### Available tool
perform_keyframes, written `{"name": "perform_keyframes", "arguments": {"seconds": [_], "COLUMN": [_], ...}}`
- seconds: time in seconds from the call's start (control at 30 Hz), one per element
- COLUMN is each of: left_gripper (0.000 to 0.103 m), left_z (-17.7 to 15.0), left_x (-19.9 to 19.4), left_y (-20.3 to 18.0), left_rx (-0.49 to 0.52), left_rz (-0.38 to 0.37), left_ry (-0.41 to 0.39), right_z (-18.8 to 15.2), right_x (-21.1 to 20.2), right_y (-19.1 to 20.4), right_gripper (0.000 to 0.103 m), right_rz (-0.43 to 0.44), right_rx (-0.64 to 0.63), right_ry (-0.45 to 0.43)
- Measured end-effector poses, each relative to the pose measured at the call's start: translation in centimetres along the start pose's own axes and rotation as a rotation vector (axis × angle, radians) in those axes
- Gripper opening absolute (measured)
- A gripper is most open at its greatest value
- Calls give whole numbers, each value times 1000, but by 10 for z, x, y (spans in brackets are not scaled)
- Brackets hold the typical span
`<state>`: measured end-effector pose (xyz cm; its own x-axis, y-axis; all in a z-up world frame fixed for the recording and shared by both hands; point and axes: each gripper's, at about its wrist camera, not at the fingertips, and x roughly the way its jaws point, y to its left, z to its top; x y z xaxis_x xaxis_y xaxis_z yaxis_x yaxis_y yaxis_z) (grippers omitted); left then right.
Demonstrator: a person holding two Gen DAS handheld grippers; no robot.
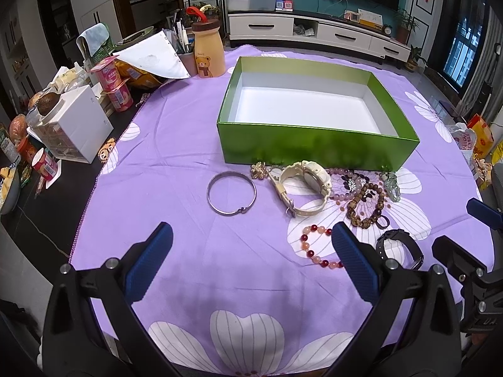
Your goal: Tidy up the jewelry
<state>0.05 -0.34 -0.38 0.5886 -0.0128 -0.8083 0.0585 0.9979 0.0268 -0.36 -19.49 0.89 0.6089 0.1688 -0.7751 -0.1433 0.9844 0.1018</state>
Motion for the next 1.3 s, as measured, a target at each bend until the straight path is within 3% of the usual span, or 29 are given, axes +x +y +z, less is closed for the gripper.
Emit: {"name": "perform_keyframes", "arguments": {"seconds": [1.3], "left_gripper": [101], "left_z": [-2], "left_x": [0], "left_y": [-2], "left_rx": [3], "left_rz": [-5], "left_ry": [1], "right_z": [-1], "right_x": [-3], "right_y": [-1], "right_gripper": [102], "right_rz": [8], "right_rx": [8], "right_ry": [0]}}
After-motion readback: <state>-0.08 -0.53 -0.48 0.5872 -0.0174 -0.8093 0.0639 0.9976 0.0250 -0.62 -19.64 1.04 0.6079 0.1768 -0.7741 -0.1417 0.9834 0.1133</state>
